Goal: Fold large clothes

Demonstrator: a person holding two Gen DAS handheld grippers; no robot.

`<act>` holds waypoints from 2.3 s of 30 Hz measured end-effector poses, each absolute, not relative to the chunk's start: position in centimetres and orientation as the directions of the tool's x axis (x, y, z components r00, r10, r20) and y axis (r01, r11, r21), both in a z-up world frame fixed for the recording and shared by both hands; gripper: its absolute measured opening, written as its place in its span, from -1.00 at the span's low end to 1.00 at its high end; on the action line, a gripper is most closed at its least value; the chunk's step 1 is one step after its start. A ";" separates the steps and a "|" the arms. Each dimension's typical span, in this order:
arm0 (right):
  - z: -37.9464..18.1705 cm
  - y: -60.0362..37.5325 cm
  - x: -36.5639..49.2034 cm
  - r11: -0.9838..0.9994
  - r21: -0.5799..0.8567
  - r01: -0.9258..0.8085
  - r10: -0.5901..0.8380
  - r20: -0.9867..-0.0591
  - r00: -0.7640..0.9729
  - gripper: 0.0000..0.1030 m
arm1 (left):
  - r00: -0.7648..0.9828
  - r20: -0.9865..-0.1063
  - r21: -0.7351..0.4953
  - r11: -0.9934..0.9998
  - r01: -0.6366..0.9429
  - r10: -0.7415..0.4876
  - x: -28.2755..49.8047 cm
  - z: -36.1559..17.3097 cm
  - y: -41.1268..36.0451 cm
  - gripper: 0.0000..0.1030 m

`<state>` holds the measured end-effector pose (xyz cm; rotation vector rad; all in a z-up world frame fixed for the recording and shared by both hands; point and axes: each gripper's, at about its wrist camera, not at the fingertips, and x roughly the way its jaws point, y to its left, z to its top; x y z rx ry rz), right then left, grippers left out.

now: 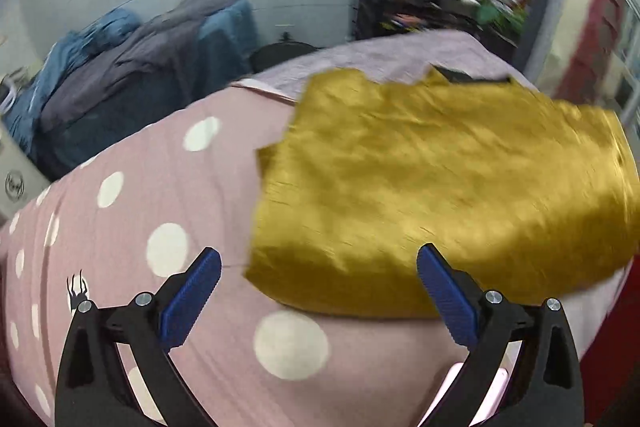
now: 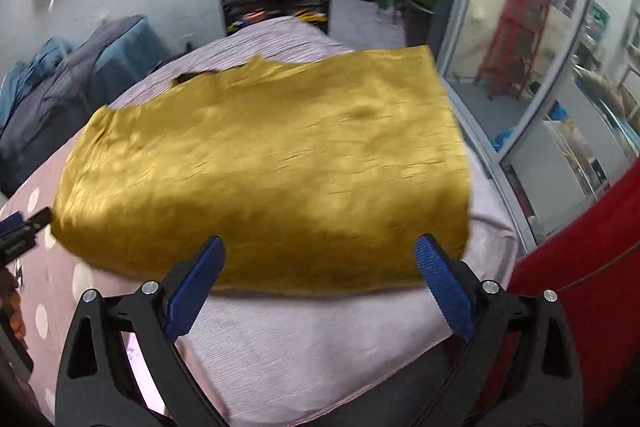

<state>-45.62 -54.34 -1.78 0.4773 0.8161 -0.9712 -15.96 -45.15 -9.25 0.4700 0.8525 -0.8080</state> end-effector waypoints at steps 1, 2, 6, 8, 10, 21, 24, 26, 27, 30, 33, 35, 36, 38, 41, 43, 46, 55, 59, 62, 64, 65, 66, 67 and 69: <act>-1.8 -53.9 -45.1 0.506 0.003 0.863 -0.531 -0.787 0.314 0.84 | 0.398 -0.808 0.061 0.609 0.791 -0.435 -16.6 -9.3 -45.4 0.87; -1.7 -53.3 -44.6 0.510 0.003 0.860 -0.532 -0.784 0.318 0.84 | 0.396 -0.804 0.065 0.598 0.799 -0.443 -17.4 -9.2 -45.8 0.87; -2.1 -51.6 -43.0 0.518 0.003 0.855 -0.520 -0.793 0.318 0.84 | 0.348 -0.813 0.001 0.597 0.802 -0.467 -18.4 -9.0 -46.4 0.87; -2.5 -50.9 -42.1 0.516 -0.034 0.856 -0.524 -0.803 0.284 0.84 | 0.326 -0.818 -0.027 0.597 0.802 -0.474 -18.7 -8.9 -46.8 0.87; -2.9 -50.4 -41.7 0.513 -0.061 0.856 -0.529 -0.808 0.260 0.84 | 0.331 -0.817 -0.016 0.591 0.806 -0.473 -19.2 -8.8 -47.1 0.87; -3.0 -50.9 -42.5 0.479 -0.068 0.875 -0.527 -0.819 0.225 0.84 | 0.334 -0.823 0.023 0.560 0.828 -0.460 -21.0 -8.5 -47.7 0.87; -3.1 -50.9 -42.4 0.480 -0.068 0.875 -0.523 -0.823 0.223 0.84 | 0.336 -0.827 0.037 0.552 0.833 -0.451 -21.3 -8.4 -47.9 0.87; -3.2 -50.9 -42.3 0.481 -0.068 0.874 -0.521 -0.824 0.222 0.84 | 0.341 -0.828 0.048 0.549 0.834 -0.445 -21.5 -8.3 -48.0 0.87; -3.2 -50.9 -42.3 0.481 -0.067 0.874 -0.519 -0.825 0.223 0.84 | 0.341 -0.829 0.051 0.548 0.835 -0.444 -21.5 -8.3 -48.1 0.87; -3.3 -51.0 -42.2 0.484 -0.064 0.873 -0.516 -0.826 0.226 0.84 | 0.341 -0.830 0.055 0.545 0.837 -0.440 -21.7 -8.3 -48.2 0.87; -3.3 -51.0 -42.1 0.486 -0.062 0.872 -0.513 -0.827 0.228 0.84 | 0.346 -0.830 0.060 0.546 0.836 -0.438 -21.7 -8.2 -48.1 0.87; -3.4 -51.0 -42.1 0.488 -0.059 0.871 -0.511 -0.828 0.230 0.84 | 0.348 -0.831 0.065 0.546 0.835 -0.433 -21.7 -8.3 -48.1 0.87; -3.4 -51.0 -42.1 0.488 -0.059 0.871 -0.510 -0.829 0.230 0.84 | 0.350 -0.832 0.068 0.546 0.835 -0.431 -21.7 -8.3 -48.1 0.87; -3.5 -50.9 -42.1 0.489 -0.059 0.870 -0.510 -0.829 0.230 0.84 | 0.349 -0.833 0.070 0.545 0.836 -0.428 -21.8 -8.4 -48.1 0.87; -3.6 -50.8 -42.0 0.492 -0.062 0.868 -0.508 -0.831 0.229 0.84 | 0.346 -0.838 0.073 0.542 0.837 -0.422 -21.9 -8.6 -48.1 0.87; -3.6 -50.8 -42.0 0.494 -0.063 0.867 -0.507 -0.831 0.229 0.84 | 0.344 -0.840 0.075 0.540 0.839 -0.419 -21.9 -8.7 -48.1 0.87; -3.7 -50.8 -42.0 0.494 -0.065 0.867 -0.506 -0.833 0.226 0.84 | 0.346 -0.843 0.080 0.541 0.837 -0.411 -21.9 -8.8 -48.1 0.87; -3.9 -50.6 -41.8 0.501 -0.072 0.863 -0.503 -0.835 0.223 0.84 | 0.339 -0.855 0.068 0.561 0.825 -0.394 -21.4 -9.0 -48.0 0.87; -4.0 -50.4 -41.6 0.505 -0.080 0.860 -0.506 -0.834 0.219 0.84 | 0.339 -0.857 0.079 0.551 0.831 -0.389 -21.6 -9.0 -48.1 0.87; -3.9 -50.4 -41.6 0.504 -0.083 0.860 -0.508 -0.833 0.218 0.84 | 0.331 -0.859 0.074 0.546 0.835 -0.390 -21.7 -9.0 -48.1 0.87; -3.9 -50.4 -41.6 0.503 -0.083 0.860 -0.508 -0.833 0.217 0.84 | 0.328 -0.860 0.073 0.541 0.838 -0.391 -21.7 -9.0 -48.2 0.87; -3.9 -50.4 -41.6 0.502 -0.083 0.861 -0.509 -0.833 0.217 0.84 | 0.329 -0.859 0.075 0.540 0.838 -0.391 -21.8 -9.0 -48.2 0.87; -3.9 -50.4 -41.6 0.502 -0.083 0.861 -0.509 -0.833 0.216 0.84 | 0.329 -0.859 0.076 0.539 0.839 -0.391 -21.8 -9.0 -48.2 0.87; -3.9 -50.4 -41.6 0.502 -0.084 0.861 -0.508 -0.834 0.215 0.84 | 0.328 -0.860 0.075 0.539 0.839 -0.391 -21.8 -9.0 -48.2 0.87; -3.8 -50.4 -41.6 0.502 -0.084 0.861 -0.509 -0.834 0.215 0.84 | 0.323 -0.861 0.070 0.539 0.839 -0.392 -21.8 -9.0 -48.2 0.87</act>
